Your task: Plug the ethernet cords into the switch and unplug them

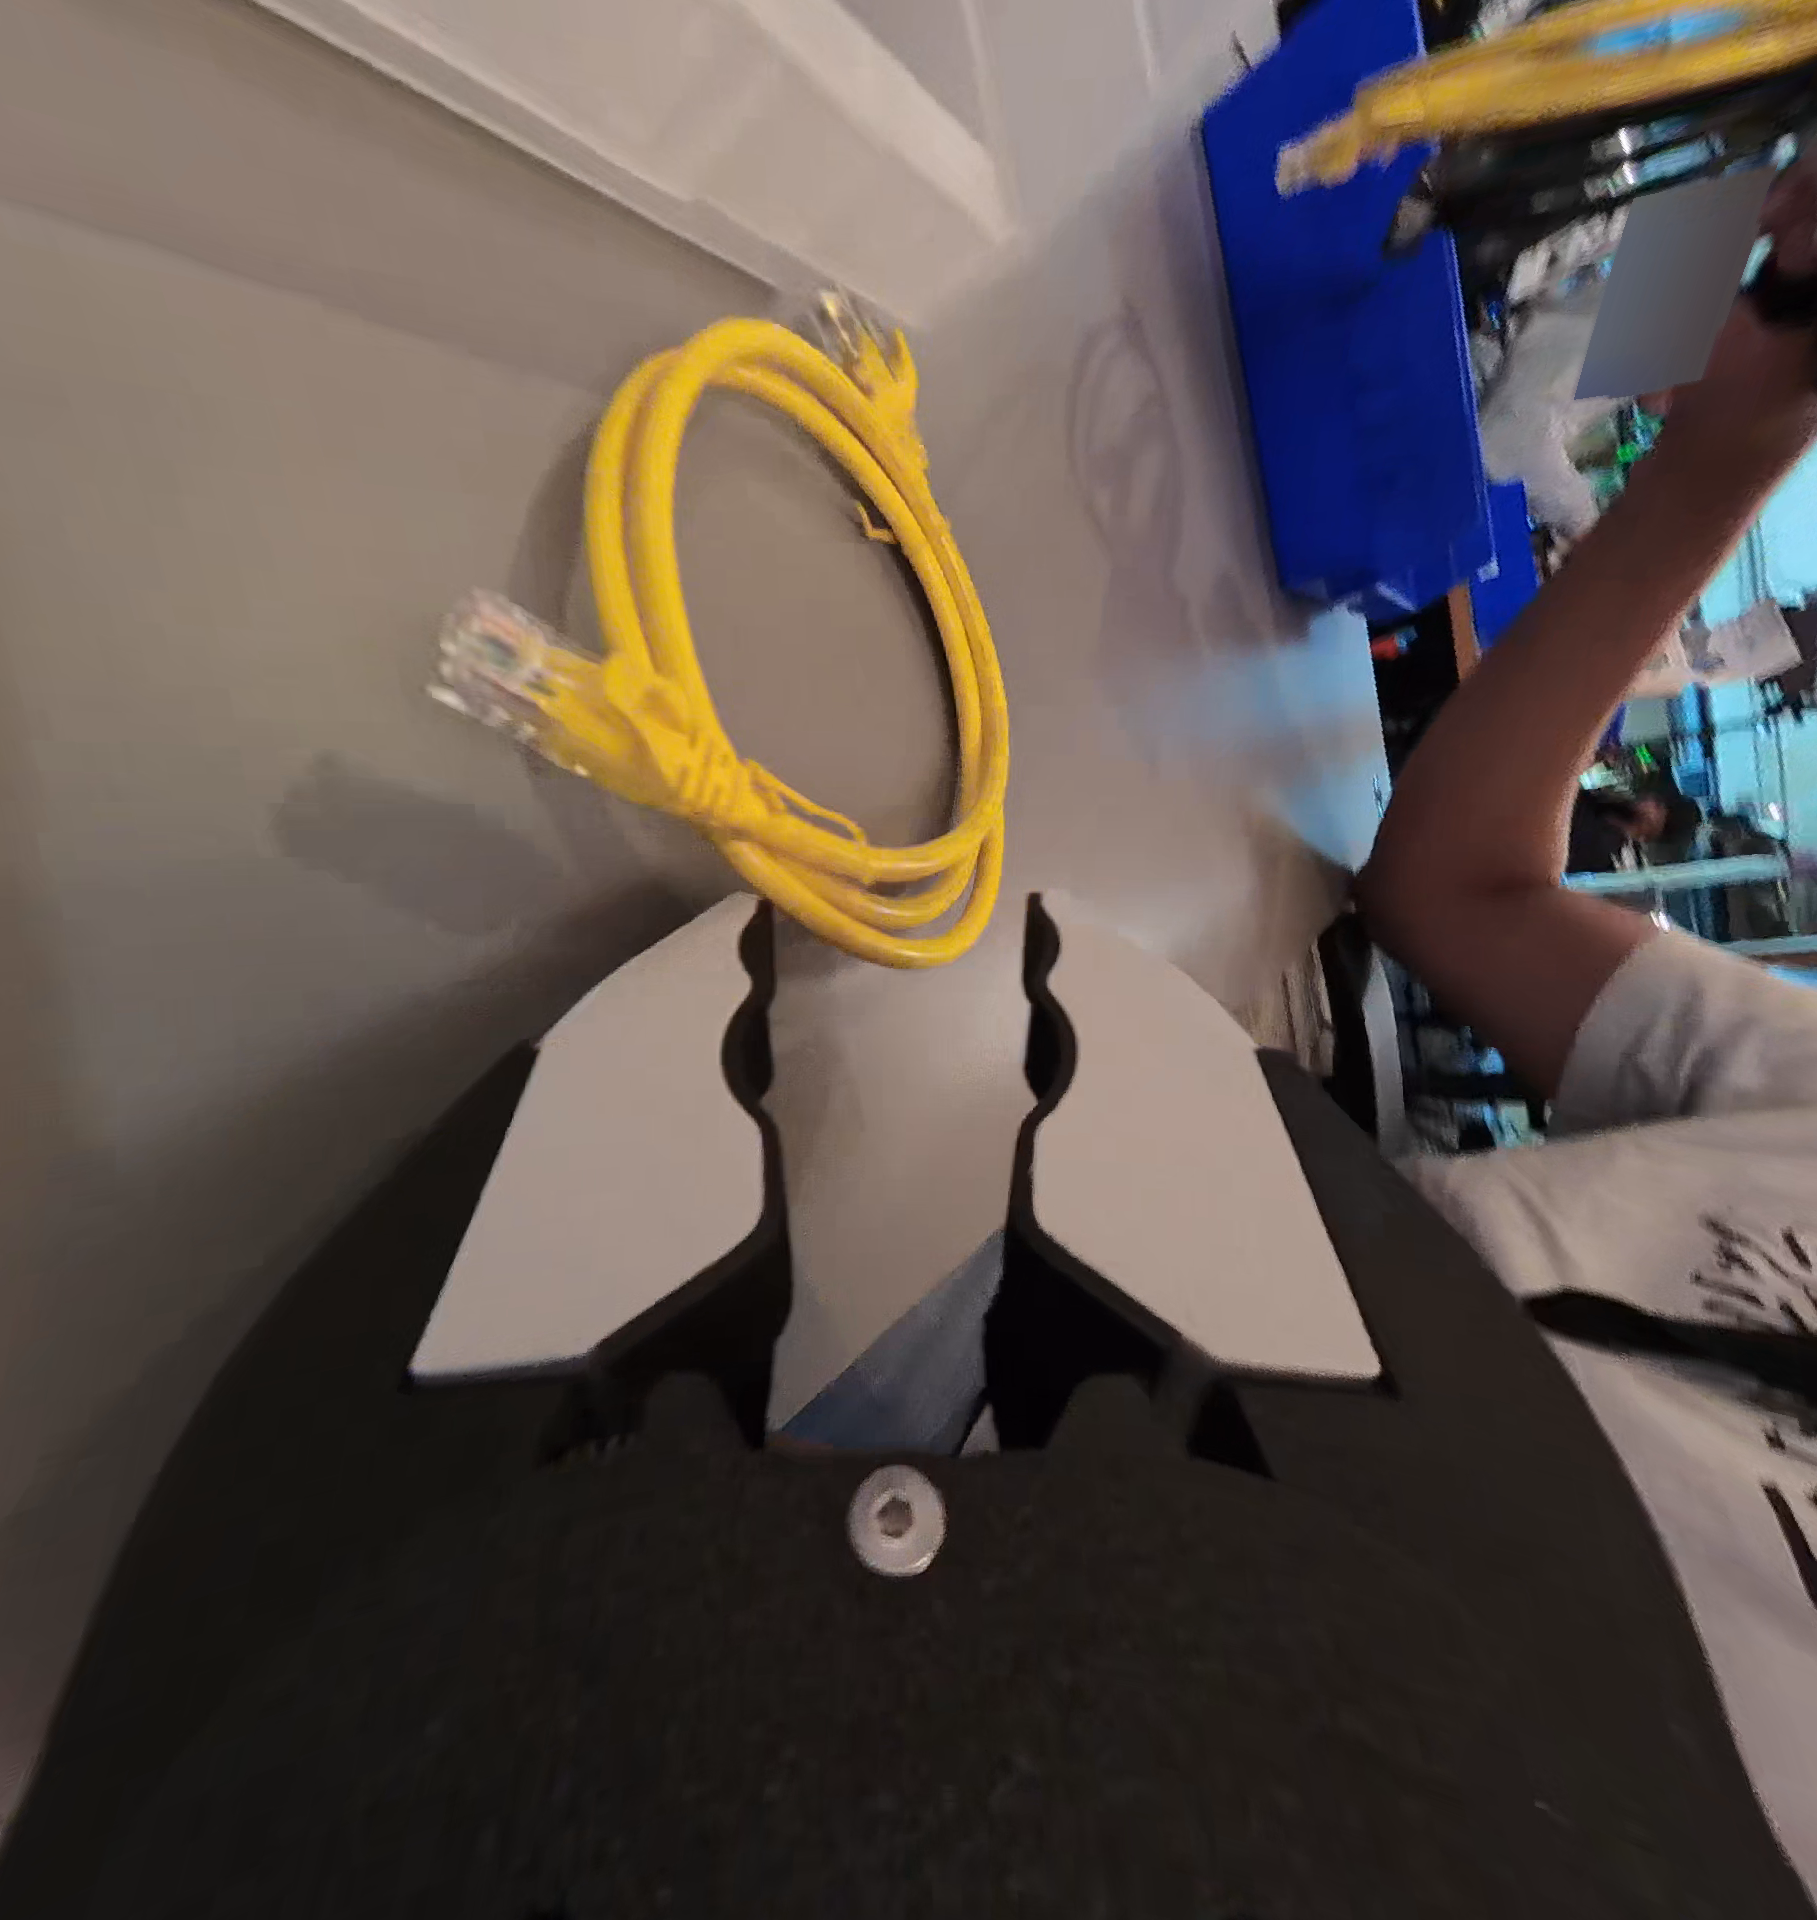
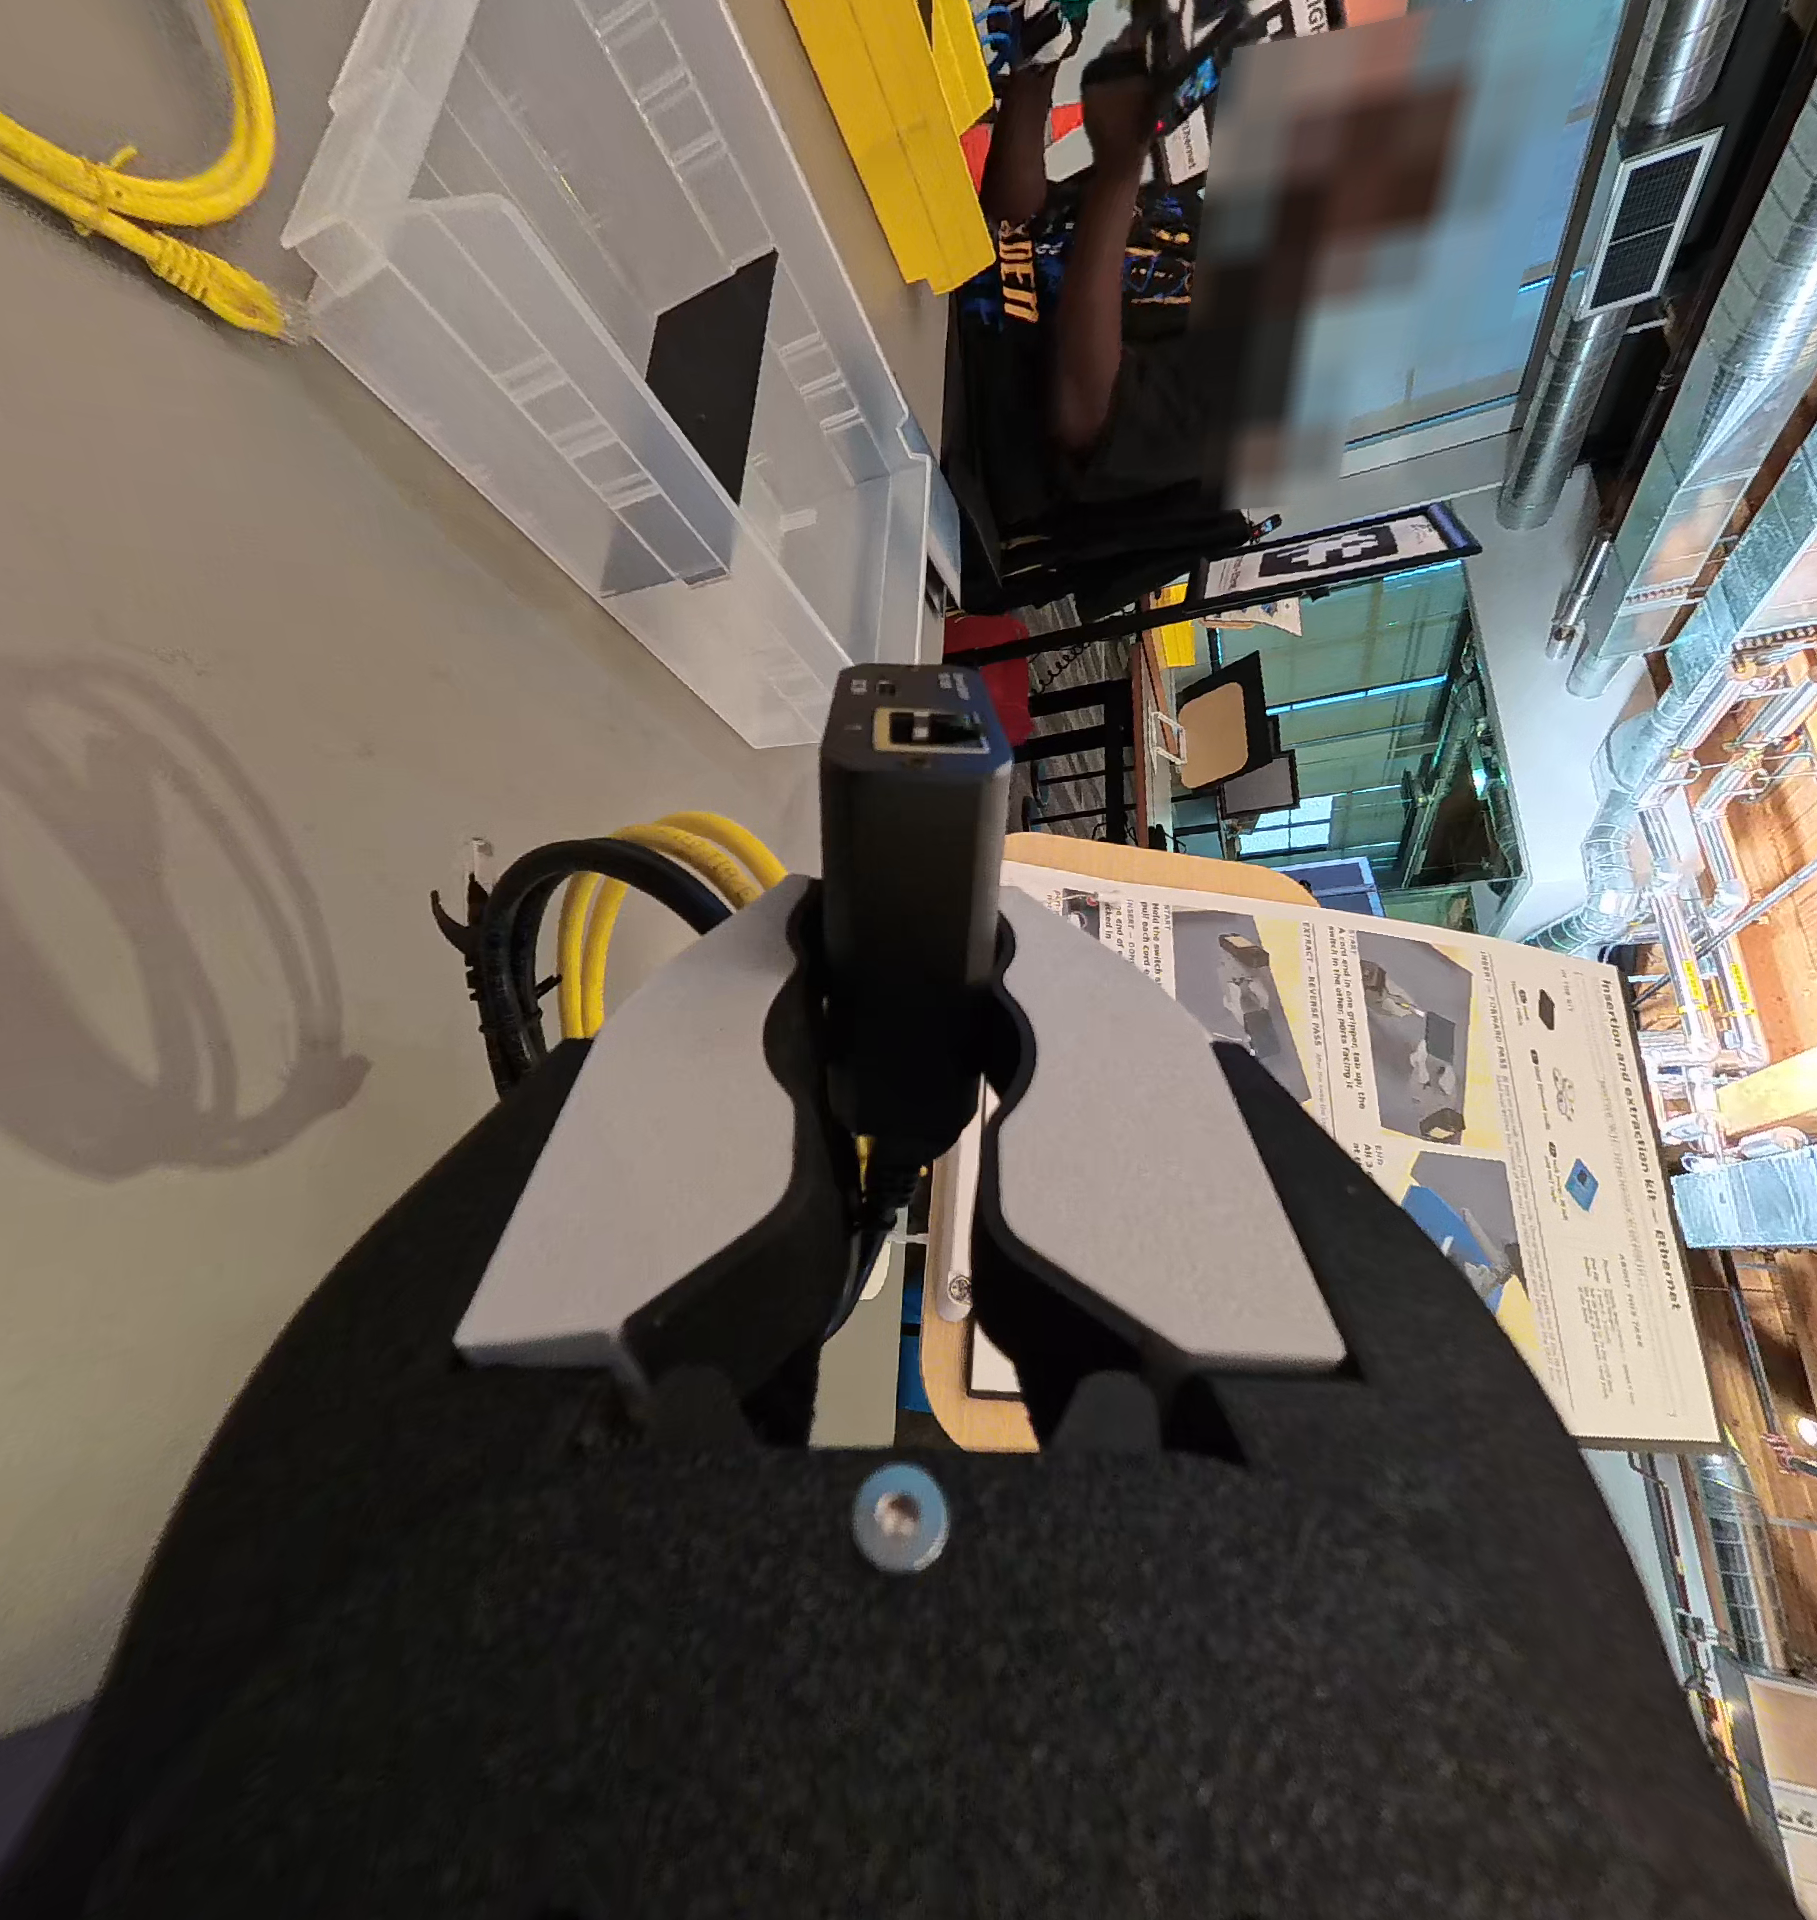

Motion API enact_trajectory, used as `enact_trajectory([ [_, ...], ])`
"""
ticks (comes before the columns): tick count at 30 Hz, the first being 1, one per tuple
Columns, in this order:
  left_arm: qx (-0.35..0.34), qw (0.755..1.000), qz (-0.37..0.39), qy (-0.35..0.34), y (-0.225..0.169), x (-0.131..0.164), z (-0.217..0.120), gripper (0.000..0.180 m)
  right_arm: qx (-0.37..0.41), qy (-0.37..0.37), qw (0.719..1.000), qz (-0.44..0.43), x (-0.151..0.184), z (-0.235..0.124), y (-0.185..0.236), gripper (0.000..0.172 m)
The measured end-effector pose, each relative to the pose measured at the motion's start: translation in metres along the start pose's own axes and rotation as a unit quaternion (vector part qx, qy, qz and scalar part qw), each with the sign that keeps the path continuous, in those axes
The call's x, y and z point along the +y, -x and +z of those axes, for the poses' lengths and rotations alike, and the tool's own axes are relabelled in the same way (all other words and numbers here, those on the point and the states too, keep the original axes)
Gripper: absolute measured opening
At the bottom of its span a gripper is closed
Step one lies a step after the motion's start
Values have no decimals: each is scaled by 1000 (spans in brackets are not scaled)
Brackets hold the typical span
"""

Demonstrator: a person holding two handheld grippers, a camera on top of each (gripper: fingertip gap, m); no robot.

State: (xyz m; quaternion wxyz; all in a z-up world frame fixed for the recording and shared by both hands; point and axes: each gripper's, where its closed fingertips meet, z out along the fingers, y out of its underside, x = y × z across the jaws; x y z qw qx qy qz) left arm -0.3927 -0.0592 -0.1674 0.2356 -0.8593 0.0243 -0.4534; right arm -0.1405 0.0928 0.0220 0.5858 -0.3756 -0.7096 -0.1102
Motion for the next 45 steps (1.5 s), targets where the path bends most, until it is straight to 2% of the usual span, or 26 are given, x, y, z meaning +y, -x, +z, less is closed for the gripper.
enact_trajectory([
  [3,-62,996,-15,-57,10,-13,-2,50,-2,1,1000,-1,0,1,2,26],
  [6,-151,983,-13,-106,21,-22,0,43,-4,1,1000,-1,-1,3,3,25],
  [10,-283,952,40,-105,36,-33,5,37,-9,-3,1000,0,-3,5,6,26],
  [12,-341,932,76,-96,45,-40,6,23,-12,-2,1000,-2,-3,6,7,26],
  [16,-375,916,131,-63,48,-39,7,17,-11,1,1000,-8,-4,6,8,26],
  [20,-313,926,210,-33,26,-31,12,12,-9,-2,1000,-6,-5,4,6,26],
  [22,-271,922,275,-22,9,-26,14,12,-8,-1,1000,-6,-5,3,6,26],
  [26,-245,902,356,9,-8,-25,21,11,-8,0,1000,-7,-5,4,5,25],
  [30,-244,862,443,15,-33,-37,35,11,-6,3,1000,-12,-5,3,5,26],
  [33,-223,843,489,-19,-70,-55,39,11,0,1,1000,-12,-5,0,2,26],
  [38,-81,861,502,-29,-165,-72,39,11,27,-3,1000,-14,-5,-5,-7,25],
  [42,12,853,522,22,-239,-81,37,11,36,-7,999,-16,-5,-7,-11,25],
  [45,38,846,524,88,-267,-89,45,11,45,-7,999,-27,-7,-8,-13,25],
])
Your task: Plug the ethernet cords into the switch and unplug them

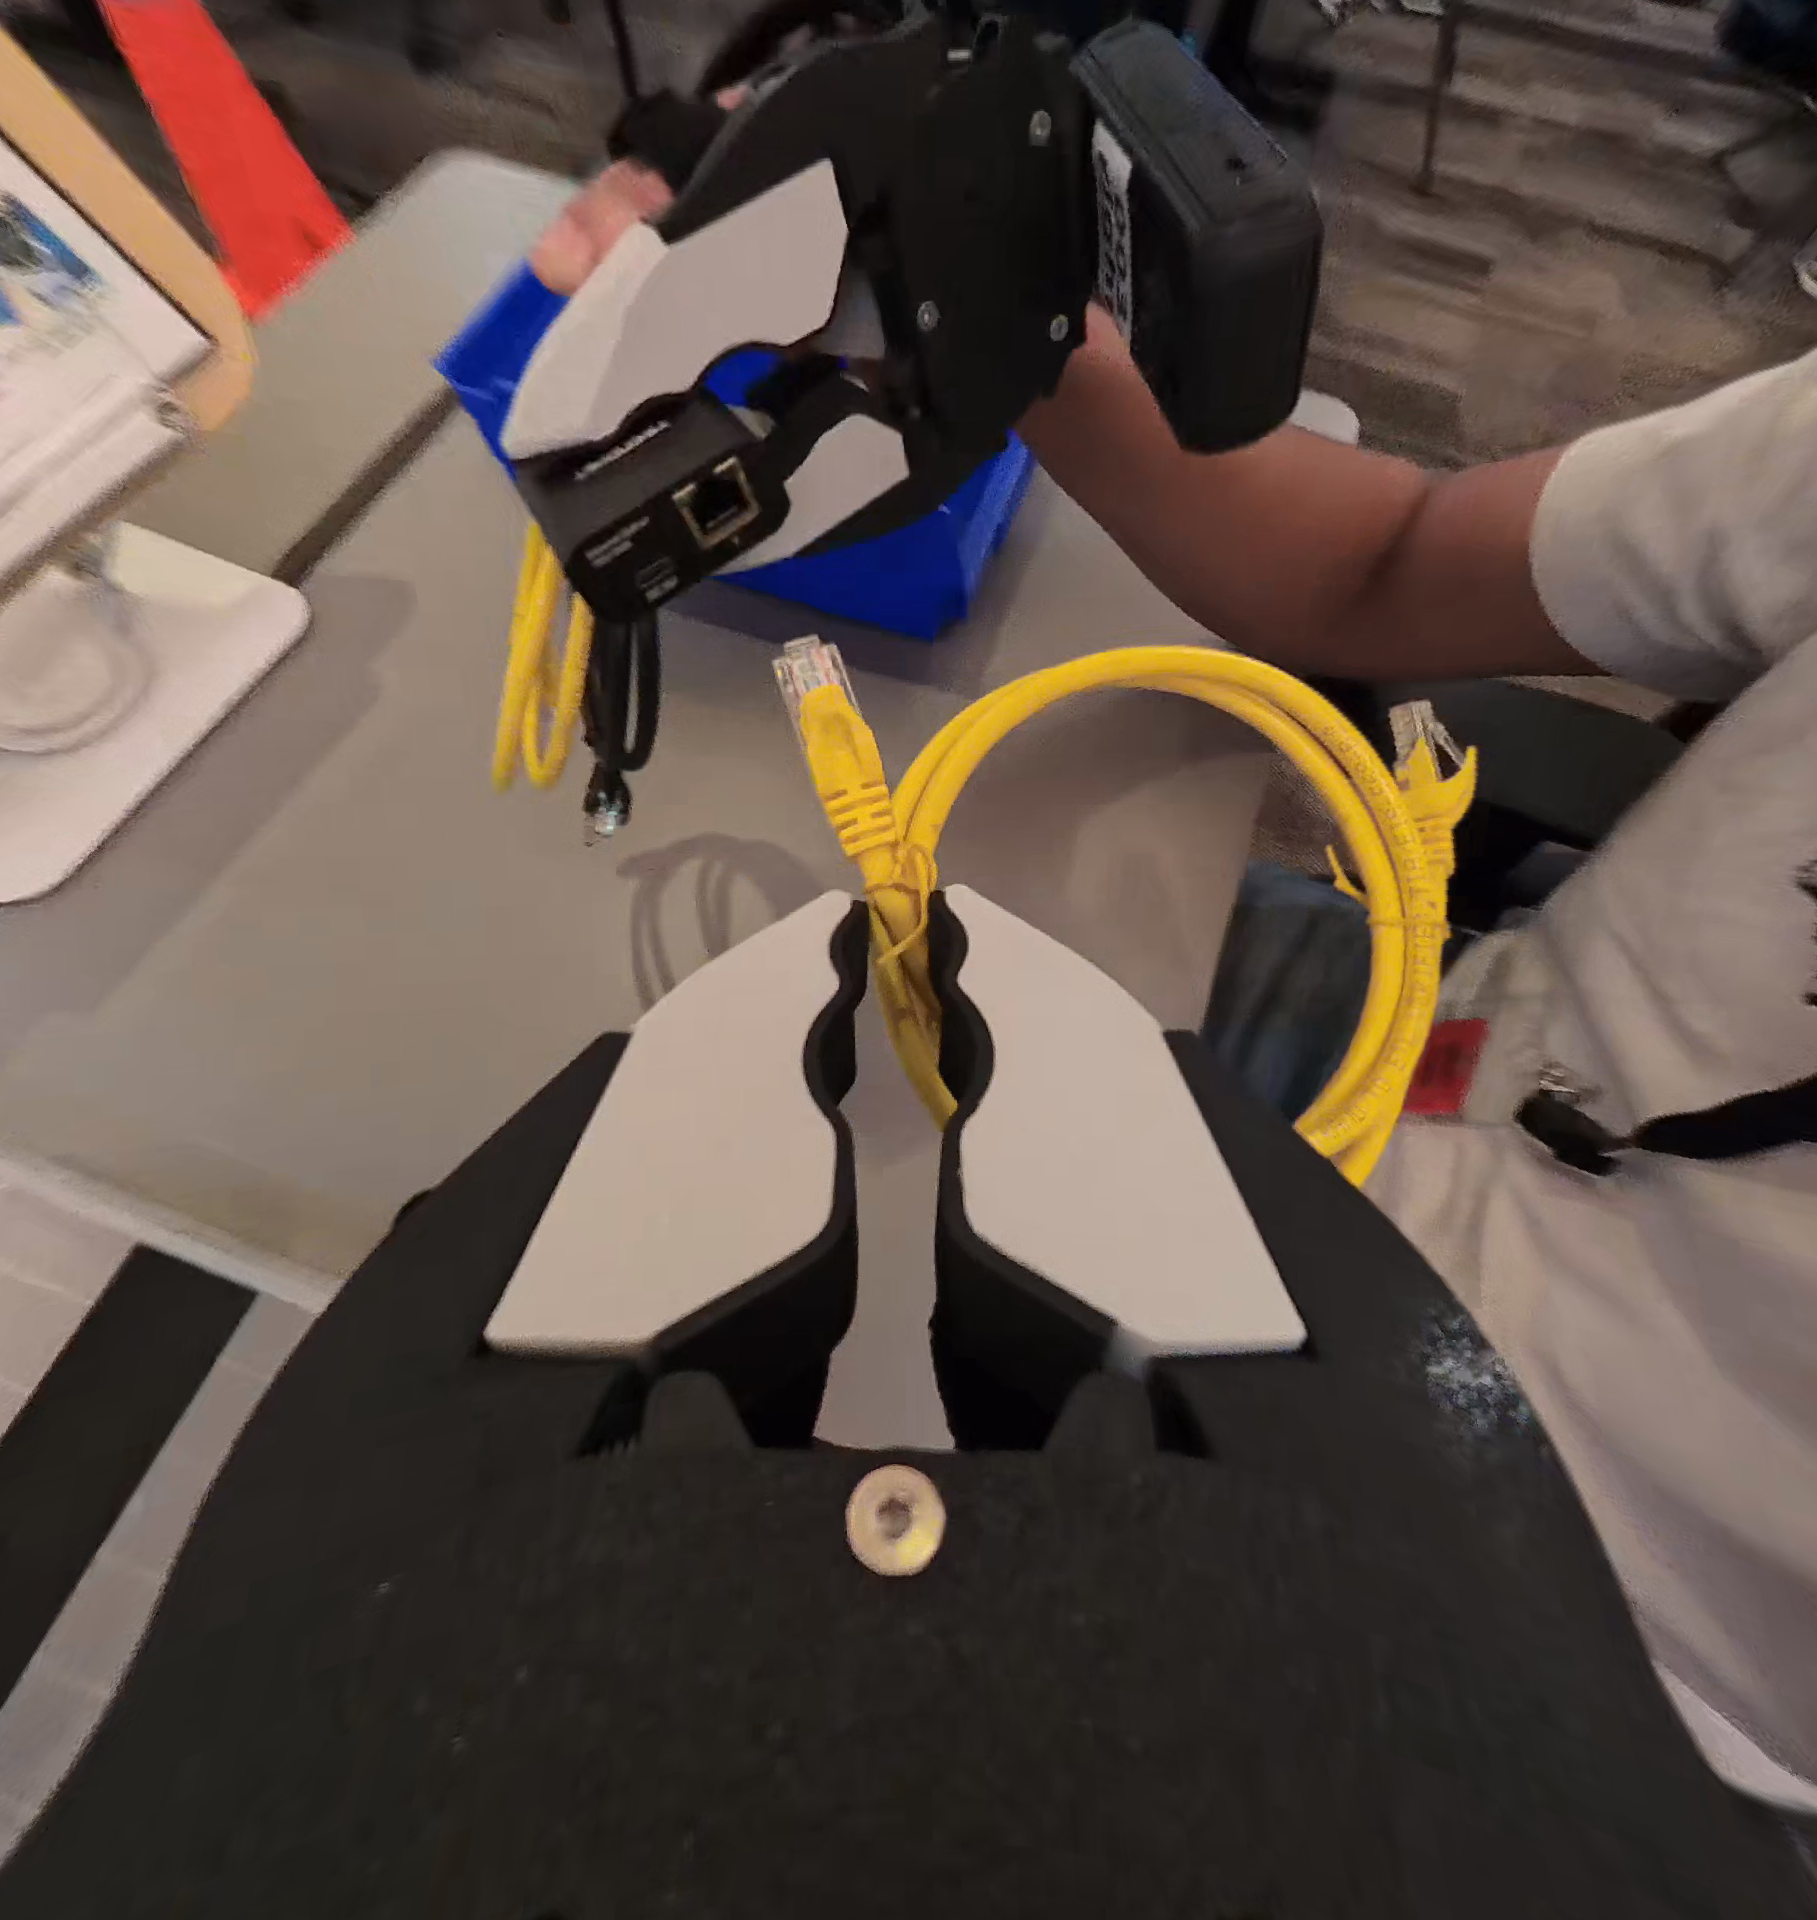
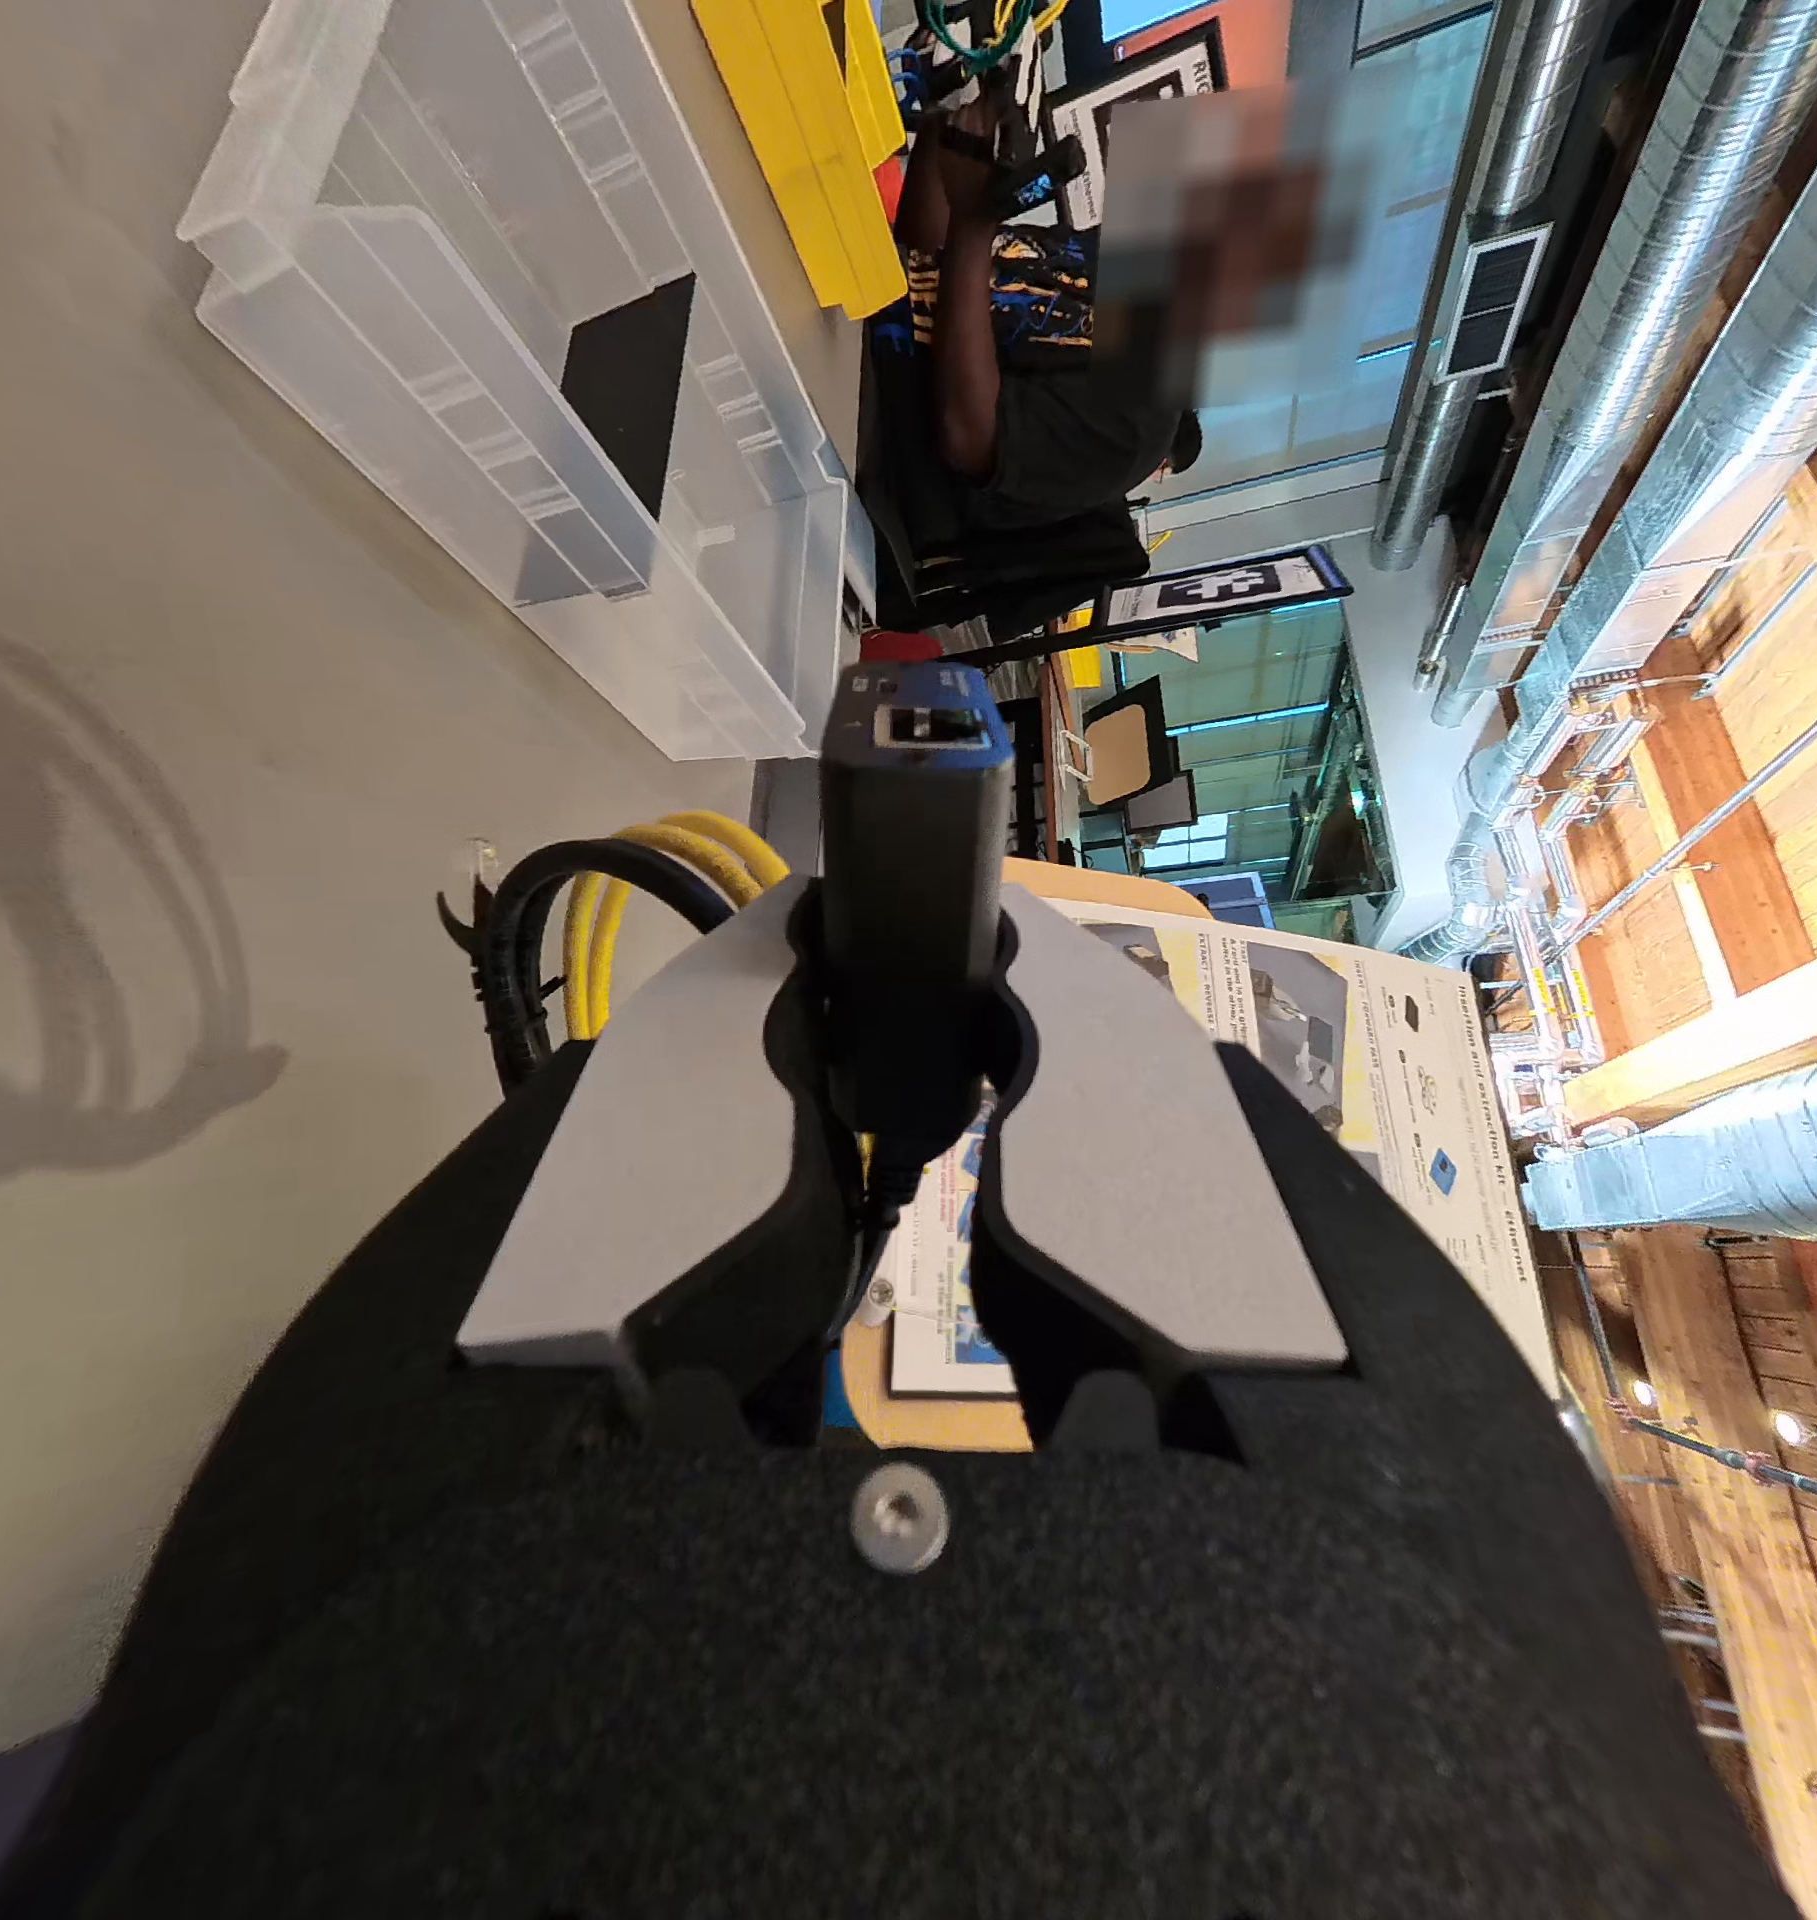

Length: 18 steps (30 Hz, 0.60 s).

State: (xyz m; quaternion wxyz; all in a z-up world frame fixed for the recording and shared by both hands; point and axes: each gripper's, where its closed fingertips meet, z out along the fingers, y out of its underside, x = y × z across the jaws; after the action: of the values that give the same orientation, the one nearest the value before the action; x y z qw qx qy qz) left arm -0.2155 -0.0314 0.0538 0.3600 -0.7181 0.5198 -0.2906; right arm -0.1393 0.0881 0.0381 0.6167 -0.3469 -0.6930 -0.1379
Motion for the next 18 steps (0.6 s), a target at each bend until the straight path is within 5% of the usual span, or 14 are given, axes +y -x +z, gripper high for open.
enact_trajectory([
  [8,43,991,-30,120,25,-9,38,11,-2,27,999,-19,6,5,5,25],
  [18,56,990,-15,127,31,-18,48,11,-7,34,999,-19,9,7,7,25],
])
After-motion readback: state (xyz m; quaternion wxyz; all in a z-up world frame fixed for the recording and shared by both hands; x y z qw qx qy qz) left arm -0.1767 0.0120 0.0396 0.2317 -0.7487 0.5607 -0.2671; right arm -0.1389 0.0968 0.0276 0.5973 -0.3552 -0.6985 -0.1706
